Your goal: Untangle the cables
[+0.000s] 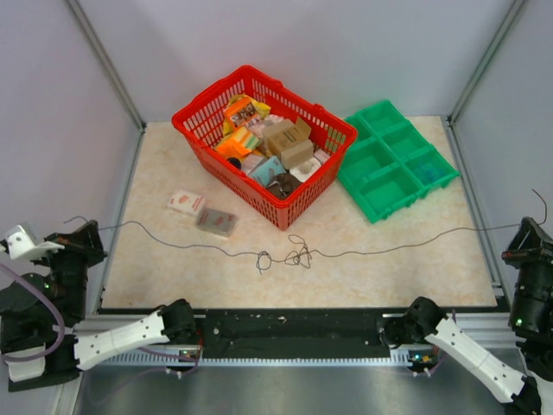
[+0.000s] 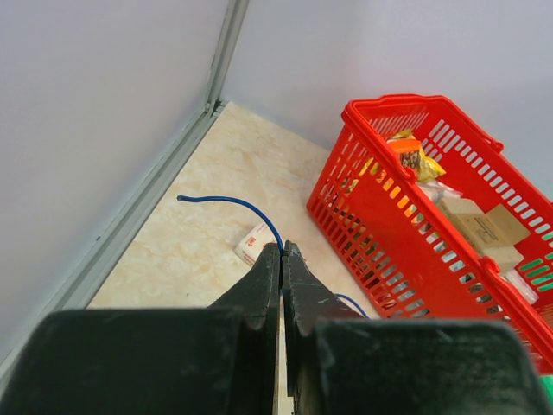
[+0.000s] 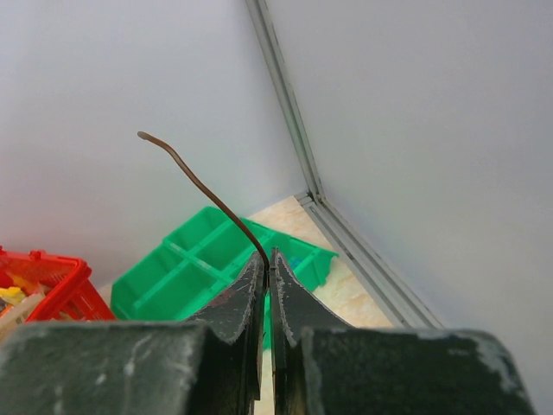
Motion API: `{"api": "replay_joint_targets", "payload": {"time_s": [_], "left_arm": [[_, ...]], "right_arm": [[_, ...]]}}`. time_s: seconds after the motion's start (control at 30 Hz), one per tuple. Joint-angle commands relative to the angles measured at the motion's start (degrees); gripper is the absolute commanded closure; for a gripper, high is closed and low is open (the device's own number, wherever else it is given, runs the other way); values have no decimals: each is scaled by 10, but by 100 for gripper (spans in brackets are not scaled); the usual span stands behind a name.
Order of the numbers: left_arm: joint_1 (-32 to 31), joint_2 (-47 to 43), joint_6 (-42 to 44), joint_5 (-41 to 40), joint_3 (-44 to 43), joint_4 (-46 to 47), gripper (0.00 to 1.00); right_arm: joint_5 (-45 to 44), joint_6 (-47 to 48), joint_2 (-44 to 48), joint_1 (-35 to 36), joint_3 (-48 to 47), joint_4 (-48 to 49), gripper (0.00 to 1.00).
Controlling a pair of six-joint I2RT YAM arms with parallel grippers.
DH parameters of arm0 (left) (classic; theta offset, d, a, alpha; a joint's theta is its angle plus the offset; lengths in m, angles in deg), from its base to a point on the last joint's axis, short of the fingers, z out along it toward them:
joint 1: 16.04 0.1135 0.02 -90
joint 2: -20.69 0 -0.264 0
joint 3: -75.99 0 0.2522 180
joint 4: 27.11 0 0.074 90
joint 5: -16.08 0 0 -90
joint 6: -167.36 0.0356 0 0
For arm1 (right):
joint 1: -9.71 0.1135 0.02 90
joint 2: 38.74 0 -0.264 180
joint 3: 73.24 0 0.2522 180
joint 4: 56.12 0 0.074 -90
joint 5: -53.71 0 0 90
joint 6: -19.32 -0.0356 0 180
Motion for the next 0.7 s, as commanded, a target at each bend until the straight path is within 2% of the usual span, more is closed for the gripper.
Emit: {"api": "replay_joint_targets", "payload": {"time_s": [0.0,0.17,0.37,0.5,0.67], "left_arm": [[-2,25,27,-37,-21,-6,100],[-2,5,88,-64,-39,10,100],[-6,-33,211,-78,-42,107,100],[-10,-36,163,-20,-12,108,100],[-21,45,54,60,21,78,100]], "right_arm": [[0,39,13,-1,-22,24,100],[-1,67,17,-1,-31,38,100],[4,85,16,-1,-31,60,100],[26,11,10,-1,-10,26,100],[63,-76,-42,-1,11,2,100]]}}
